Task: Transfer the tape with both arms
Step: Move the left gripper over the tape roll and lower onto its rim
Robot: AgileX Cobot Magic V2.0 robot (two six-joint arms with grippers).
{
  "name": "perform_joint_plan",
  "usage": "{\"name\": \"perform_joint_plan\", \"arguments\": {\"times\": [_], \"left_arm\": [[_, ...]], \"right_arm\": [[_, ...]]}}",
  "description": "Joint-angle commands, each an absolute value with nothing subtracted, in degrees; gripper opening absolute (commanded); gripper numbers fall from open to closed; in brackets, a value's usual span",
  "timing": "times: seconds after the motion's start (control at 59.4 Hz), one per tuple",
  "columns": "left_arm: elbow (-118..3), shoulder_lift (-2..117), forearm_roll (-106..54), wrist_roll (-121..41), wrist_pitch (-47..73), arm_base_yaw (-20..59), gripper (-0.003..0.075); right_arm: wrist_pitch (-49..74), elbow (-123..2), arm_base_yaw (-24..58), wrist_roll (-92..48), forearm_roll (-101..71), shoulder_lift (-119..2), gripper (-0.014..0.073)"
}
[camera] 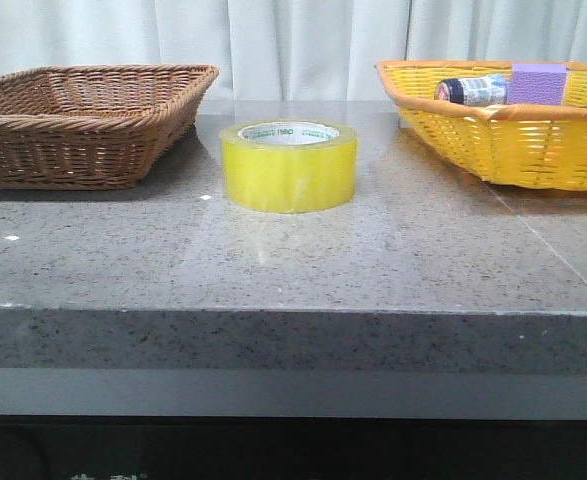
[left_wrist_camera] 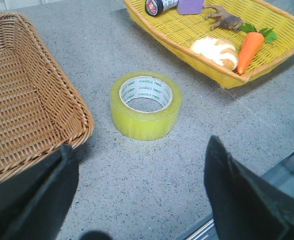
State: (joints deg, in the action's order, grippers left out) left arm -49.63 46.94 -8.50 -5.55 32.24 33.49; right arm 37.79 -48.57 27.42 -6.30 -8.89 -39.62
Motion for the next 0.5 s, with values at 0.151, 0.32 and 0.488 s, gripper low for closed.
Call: {"name": "perform_joint_plan", "arguments": {"times": [0.151,0.32,0.488], "left_arm": [[-52.3,48.4,-8.7,-5.6,26.7,33.9,0.0511],[-59.6,54.4,-7.7,-10.3,33.0,33.9,0.0511],[-69.5,62.5,-7.7,-15.9,39.3,33.9,0.0526]], "right_arm": [[33.3,-50.0,27.3,-6.1,-9.4,-39.4,0.0381],[33.3,-50.0,27.3,-6.1,-9.4,-39.4,0.0381],[33.3,-50.0,27.3,-6.1,-9.4,-39.4,0.0381]]}}
